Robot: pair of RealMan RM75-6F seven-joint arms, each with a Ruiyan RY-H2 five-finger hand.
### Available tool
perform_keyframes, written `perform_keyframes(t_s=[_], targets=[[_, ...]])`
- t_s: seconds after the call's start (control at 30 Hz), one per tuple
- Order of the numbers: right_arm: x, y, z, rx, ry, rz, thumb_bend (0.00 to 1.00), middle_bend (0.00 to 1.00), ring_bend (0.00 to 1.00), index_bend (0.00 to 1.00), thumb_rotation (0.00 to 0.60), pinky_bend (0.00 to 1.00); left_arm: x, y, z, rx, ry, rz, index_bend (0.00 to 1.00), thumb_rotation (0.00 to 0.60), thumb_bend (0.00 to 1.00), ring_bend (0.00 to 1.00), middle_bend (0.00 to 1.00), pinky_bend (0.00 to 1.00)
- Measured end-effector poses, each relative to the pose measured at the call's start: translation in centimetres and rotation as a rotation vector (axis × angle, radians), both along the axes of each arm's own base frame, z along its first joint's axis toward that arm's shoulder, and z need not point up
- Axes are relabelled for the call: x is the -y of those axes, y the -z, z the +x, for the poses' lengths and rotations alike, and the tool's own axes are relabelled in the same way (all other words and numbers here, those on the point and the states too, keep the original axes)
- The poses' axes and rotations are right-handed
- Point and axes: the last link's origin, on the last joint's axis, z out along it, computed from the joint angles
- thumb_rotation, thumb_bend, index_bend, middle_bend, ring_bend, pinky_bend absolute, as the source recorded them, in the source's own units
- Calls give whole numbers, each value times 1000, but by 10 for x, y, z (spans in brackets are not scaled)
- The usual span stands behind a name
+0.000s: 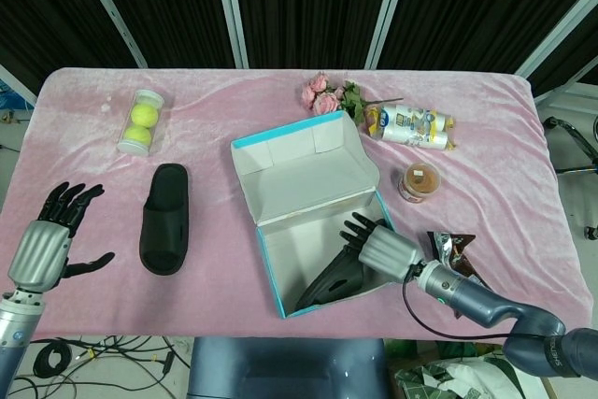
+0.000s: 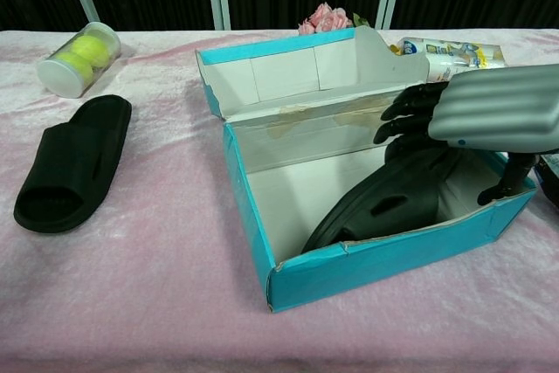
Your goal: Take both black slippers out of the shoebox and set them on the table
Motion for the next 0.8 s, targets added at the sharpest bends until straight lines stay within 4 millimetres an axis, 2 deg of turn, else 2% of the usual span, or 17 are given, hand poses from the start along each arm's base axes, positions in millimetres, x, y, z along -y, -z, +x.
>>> perform_keyframes(t_s=[0.1,0.17,0.23,0.33,0.5,0.8], targets=[[2,6,3,-6,4,9,87,136,3,313,600,53,1,0,-3,4,-7,-3,1,600,0,74,176,19],[4,11,5,-14,4,19,169,201,27,388,600,58,1,0,-5,11,-11,-5,1,600,0,73,176,19],[4,17,8,-16,2,31,254,309,99,503,600,100,2,0,-8,19,-16,-5,1,600,0,73,176,19],[6,24,14,-3,1,42,320,413,178,618,600,127,3,-1,-12,26,-22,-2,1,600,0,74,177,19],[10,27,22,64,17,42,339,444,205,662,600,128,5,-1,-16,34,-26,0,1,600,0,74,179,19],[21,18,35,260,60,26,337,448,207,677,600,128,6,0,-20,39,-34,-5,0,600,0,74,181,19]])
